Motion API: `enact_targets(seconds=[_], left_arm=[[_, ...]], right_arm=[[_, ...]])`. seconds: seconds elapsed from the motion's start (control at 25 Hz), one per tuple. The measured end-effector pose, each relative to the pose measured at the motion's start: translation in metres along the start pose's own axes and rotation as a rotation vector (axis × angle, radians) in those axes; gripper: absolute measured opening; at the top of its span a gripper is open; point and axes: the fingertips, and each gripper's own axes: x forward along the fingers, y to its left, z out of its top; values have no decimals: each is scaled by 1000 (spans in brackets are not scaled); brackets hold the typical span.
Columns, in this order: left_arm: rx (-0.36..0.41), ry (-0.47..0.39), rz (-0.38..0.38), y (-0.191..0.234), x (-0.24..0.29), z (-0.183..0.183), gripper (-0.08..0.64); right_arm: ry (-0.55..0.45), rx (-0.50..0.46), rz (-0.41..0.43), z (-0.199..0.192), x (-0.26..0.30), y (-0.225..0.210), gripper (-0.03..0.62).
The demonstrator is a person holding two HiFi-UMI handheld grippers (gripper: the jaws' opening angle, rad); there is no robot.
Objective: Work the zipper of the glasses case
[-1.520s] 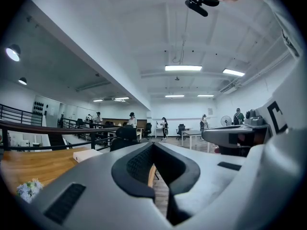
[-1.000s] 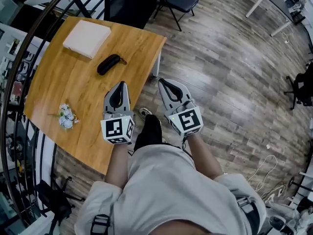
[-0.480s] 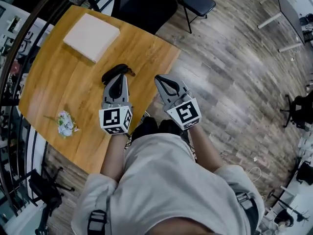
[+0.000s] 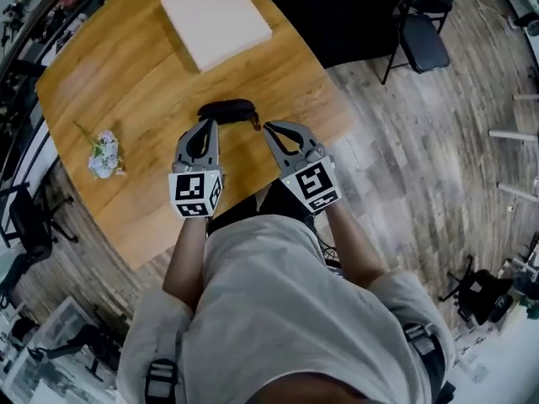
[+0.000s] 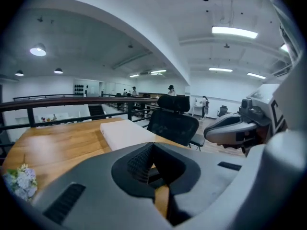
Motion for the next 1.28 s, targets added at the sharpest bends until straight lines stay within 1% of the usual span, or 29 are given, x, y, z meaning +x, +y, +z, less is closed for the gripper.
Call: enact_targets(seconds=[0.12,0.32,0.4,0.52,0.6,0.72,0.76,0.84,0.96,1.04,1.12,1.28], left_arm=[[-33,29,104,11,3,-11,23],[-100,74,218,17,1,-39,23],[-141,85,278,19,-4,-52,23],[-202,100,337,18,-8,-71,23],[-227,105,349,17,-6,-78,23],[-240,104,357,16,-1,-84,23],[-243,102,359,16,0,-86,23],[-253,98,366,19,-1,-90,23],[-277,101,380,26,-4,-99,23],[-286,105,387,32,-5,-102,23],[-288,105,393,39,-7,-102,23],[-299,108,401,48,-8,-105,23]], right_arm=[[30,-44,133,-5,23,-3,26],[82,-187,280,-20,57,-7,26],[93,-217,335,-27,67,-5,26],[123,-256,384,-39,75,-2,26],[151,-286,399,-47,80,-1,28],[187,-339,418,-57,90,-2,31],[201,-357,425,-60,94,-2,50],[231,-386,441,-68,100,1,166],[266,-443,457,-79,108,7,219],[282,-502,467,-85,118,10,265],[295,-554,464,-90,127,11,291],[345,-592,461,-100,140,12,337]])
